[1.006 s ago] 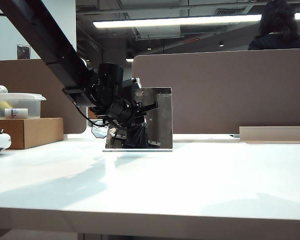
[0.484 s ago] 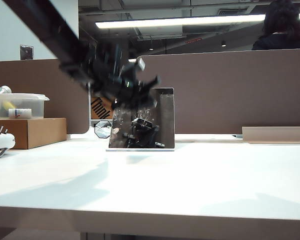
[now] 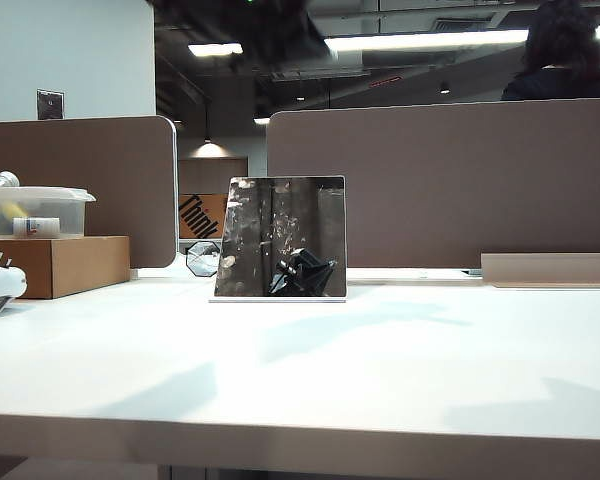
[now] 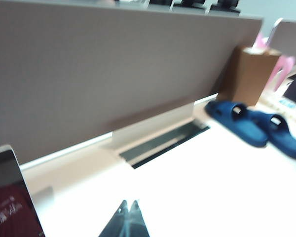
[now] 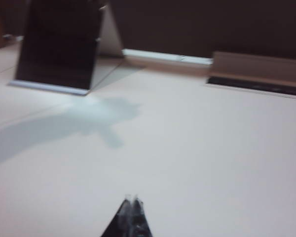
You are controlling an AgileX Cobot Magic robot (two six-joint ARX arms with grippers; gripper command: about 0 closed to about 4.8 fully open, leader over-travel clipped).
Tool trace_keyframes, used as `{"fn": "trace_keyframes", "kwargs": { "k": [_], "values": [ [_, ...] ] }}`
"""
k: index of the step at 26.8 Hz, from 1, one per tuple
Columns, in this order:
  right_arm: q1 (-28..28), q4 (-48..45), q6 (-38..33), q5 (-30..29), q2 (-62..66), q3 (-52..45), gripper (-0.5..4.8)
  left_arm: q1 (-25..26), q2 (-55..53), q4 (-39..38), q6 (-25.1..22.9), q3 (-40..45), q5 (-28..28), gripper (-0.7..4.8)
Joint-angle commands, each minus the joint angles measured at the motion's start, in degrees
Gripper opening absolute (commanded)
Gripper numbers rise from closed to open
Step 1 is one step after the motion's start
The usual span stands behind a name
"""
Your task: Push the center of the mirror on the table forward to move it for a short distance.
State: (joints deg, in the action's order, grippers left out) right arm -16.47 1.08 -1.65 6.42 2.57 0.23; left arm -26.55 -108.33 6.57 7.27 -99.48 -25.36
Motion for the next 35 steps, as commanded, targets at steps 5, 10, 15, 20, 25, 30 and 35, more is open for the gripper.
{"fn": "trace_keyframes", "kwargs": {
  "k": [5,10,15,20,25,30,35],
  "values": [
    [8.76,-1.46,-0.02,0.11,-2.36,-0.26,-0.05,-5.62,19.93,0.87,-4.76,12.87,4.90,-0.05],
    [11.98,-0.94,-0.02,0.09,-2.36,-0.26,-0.05,-12.37,33.20,0.74,-8.11,24.04,11.43,-0.05],
    [12.02,-0.87,-0.02,-0.11,-2.36,-0.26,-0.05,-22.43,45.35,0.74,-8.22,35.50,22.23,-0.05],
    [12.04,-0.90,-0.04,-0.07,-2.36,-0.26,-0.05,-34.88,55.45,0.76,-9.07,45.90,36.57,-0.05],
    [11.98,-0.87,-0.02,-0.09,-2.36,-0.26,-0.05,-44.65,61.40,0.35,-11.76,52.52,44.02,-0.05],
    [11.91,-0.92,-0.04,-0.15,-2.36,-0.26,-0.05,-46.03,62.97,-4.50,-12.83,53.90,45.31,-0.05],
    [11.91,-0.90,-0.04,0.07,-2.36,-0.26,-0.05,-46.01,62.47,-7.41,-12.81,53.90,44.63,-0.05]
  ]
}}
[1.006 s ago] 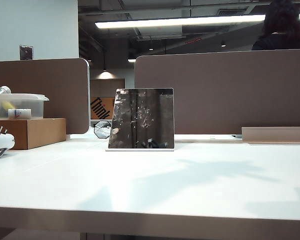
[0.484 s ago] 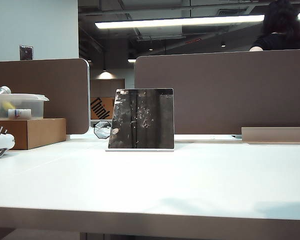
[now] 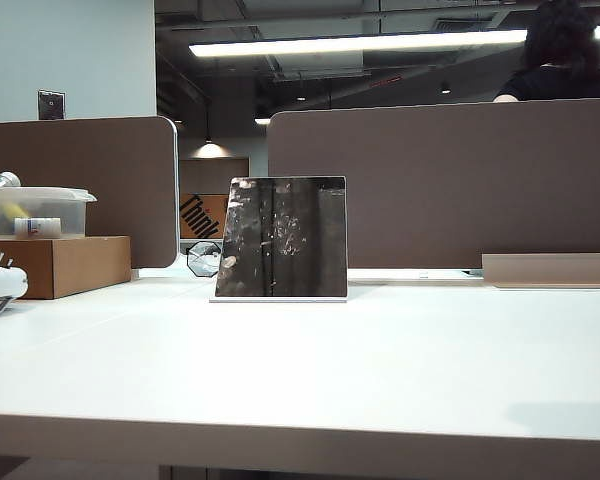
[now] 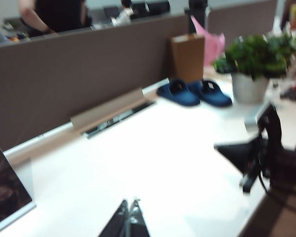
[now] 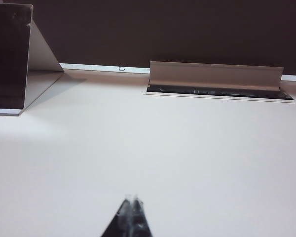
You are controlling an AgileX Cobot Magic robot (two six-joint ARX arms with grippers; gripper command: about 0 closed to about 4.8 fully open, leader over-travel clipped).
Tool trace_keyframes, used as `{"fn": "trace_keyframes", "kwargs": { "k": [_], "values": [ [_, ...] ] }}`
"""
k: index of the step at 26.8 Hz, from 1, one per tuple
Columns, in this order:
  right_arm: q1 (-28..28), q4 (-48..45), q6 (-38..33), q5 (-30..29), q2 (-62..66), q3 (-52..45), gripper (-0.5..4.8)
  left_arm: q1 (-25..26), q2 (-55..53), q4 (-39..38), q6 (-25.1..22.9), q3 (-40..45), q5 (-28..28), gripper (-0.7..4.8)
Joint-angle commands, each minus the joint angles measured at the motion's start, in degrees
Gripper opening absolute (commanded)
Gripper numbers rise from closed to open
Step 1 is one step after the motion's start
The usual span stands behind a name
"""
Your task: Push the center of the mirror on the table forward to move it for a short distance.
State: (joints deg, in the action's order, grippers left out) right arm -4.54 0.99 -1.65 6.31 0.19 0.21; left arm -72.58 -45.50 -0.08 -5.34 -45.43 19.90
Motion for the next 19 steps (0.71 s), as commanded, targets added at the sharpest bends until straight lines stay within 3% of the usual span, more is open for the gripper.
{"fn": "trace_keyframes", "kwargs": {
  "k": [1,12,16,19],
  "values": [
    [-0.04,-0.81,-0.02,0.20,0.02,-0.24,-0.05,0.02,-0.37,-1.29,-0.22,-0.13,-0.68,-0.05],
    [-0.07,-0.79,-0.02,0.15,0.02,-0.24,-0.05,0.02,-0.28,-4.59,-1.55,-0.13,-0.04,-0.05],
    [-0.07,-0.81,-0.02,0.17,0.02,-0.24,-0.05,0.44,-0.28,-6.14,-4.74,0.00,5.22,-0.05],
    [-0.07,-0.81,-0.02,0.15,0.02,-0.24,-0.05,4.66,-0.26,-6.19,-4.04,0.37,7.74,-0.05]
  ]
}}
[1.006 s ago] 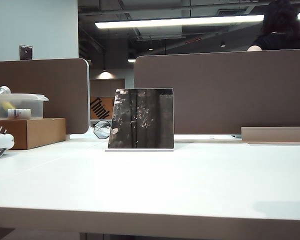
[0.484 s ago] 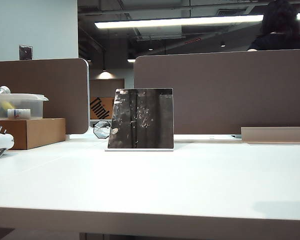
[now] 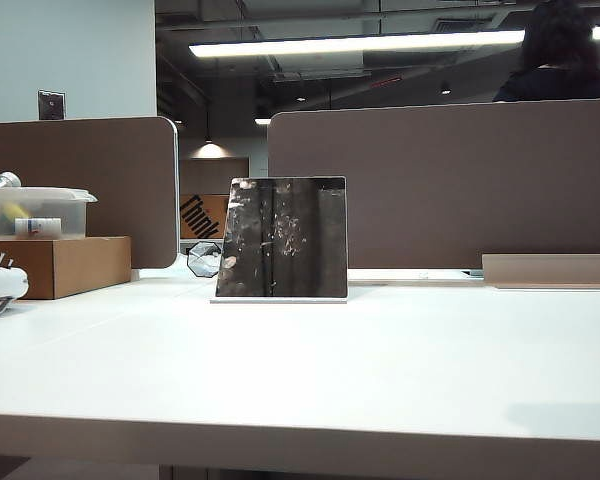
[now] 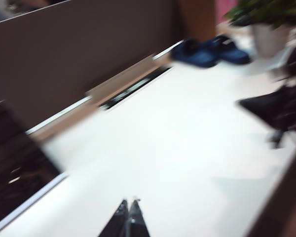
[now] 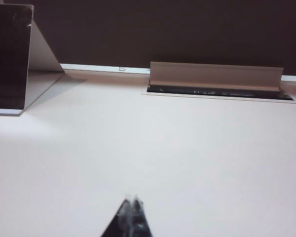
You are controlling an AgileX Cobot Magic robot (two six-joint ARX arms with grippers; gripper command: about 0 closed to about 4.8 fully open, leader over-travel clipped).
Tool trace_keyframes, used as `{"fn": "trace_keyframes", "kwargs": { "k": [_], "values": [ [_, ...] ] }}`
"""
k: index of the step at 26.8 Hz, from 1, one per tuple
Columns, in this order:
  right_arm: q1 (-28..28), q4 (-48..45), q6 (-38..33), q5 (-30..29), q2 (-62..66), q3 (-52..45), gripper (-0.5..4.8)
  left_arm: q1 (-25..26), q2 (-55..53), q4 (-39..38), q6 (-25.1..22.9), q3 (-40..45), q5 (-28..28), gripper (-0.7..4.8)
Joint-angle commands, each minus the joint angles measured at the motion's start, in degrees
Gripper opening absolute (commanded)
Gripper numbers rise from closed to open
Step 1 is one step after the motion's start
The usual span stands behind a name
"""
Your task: Push the center of the mirror on the table forward to move it for a short distance.
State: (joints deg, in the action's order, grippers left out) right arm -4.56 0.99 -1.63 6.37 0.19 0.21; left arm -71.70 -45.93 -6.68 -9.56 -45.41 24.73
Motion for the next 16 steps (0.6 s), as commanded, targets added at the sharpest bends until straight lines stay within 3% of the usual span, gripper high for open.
{"fn": "trace_keyframes", "kwargs": {
  "k": [1,4,7,10,12,16],
  "values": [
    [-0.04,-0.79,-0.04,0.11,0.02,-0.24,-0.05,5.97,0.17,0.42,1.36,0.55,1.77,-0.05],
    [-0.04,-0.79,-0.04,0.09,0.02,-0.24,-0.05,15.91,1.03,0.98,5.81,1.84,-7.65,-0.05],
    [-0.09,-0.79,-0.04,0.09,0.02,-0.24,-0.05,29.59,2.82,3.58,9.03,4.66,-25.29,-0.05],
    [-0.07,-0.81,-0.04,0.11,0.02,-0.24,-0.05,41.92,5.11,7.72,10.69,8.57,-37.92,-0.05],
    [-0.02,-0.85,-0.04,0.09,0.02,-0.24,-0.05,47.43,7.28,10.71,11.17,11.74,-38.88,-0.05],
    [-0.04,-0.79,-0.04,0.11,0.02,-0.24,-0.05,54.16,13.05,12.61,10.01,17.38,-31.67,-0.05]
  ]
}}
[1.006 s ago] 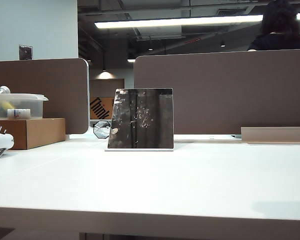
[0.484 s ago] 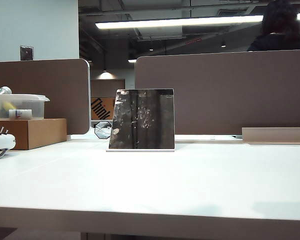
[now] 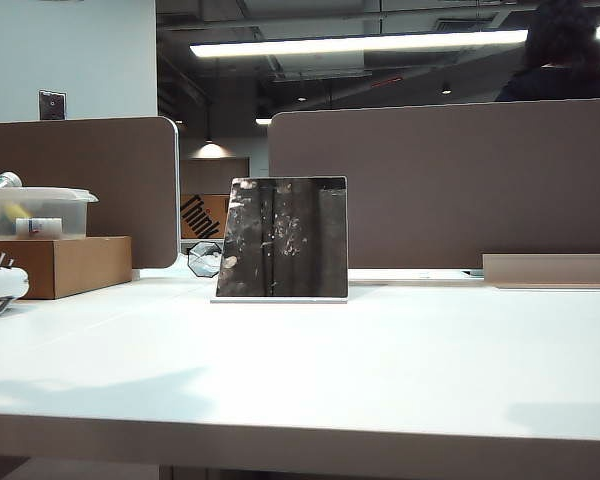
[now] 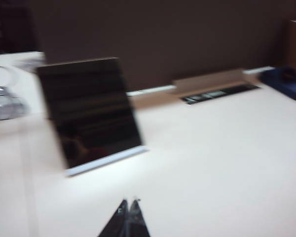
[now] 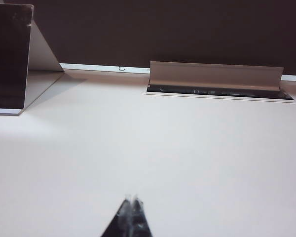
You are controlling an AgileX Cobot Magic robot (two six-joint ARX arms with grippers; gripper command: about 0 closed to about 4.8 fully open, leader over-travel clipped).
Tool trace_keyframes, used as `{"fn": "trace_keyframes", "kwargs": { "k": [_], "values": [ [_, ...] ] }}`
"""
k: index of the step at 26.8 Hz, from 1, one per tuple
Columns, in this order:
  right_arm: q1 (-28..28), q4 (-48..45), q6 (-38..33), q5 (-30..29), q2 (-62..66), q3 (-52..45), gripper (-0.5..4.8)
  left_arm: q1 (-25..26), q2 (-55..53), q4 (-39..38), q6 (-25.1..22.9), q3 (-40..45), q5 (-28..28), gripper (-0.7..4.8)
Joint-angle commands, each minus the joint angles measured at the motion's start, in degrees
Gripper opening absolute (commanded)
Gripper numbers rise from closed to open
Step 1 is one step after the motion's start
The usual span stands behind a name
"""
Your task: Push the center of the mirror on the table forward to move it for a short distance.
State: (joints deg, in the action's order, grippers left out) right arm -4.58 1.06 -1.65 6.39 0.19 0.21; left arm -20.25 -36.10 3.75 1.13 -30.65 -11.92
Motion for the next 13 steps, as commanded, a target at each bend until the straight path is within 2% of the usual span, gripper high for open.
{"fn": "trace_keyframes", "kwargs": {
  "k": [1,5,13],
  "values": [
    [-0.02,-0.83,-0.02,0.11,0.02,-0.24,-0.05,3.89,4.81,2.14,-0.68,3.87,6.93,-0.05],
    [-0.02,-0.87,-0.02,0.09,0.02,-0.24,-0.05,10.34,13.07,2.25,-0.66,10.45,12.24,-0.05],
    [-0.02,-0.87,-0.02,0.09,0.02,-0.24,-0.05,22.86,27.23,2.38,2.05,21.51,9.77,-0.05]
  ]
}}
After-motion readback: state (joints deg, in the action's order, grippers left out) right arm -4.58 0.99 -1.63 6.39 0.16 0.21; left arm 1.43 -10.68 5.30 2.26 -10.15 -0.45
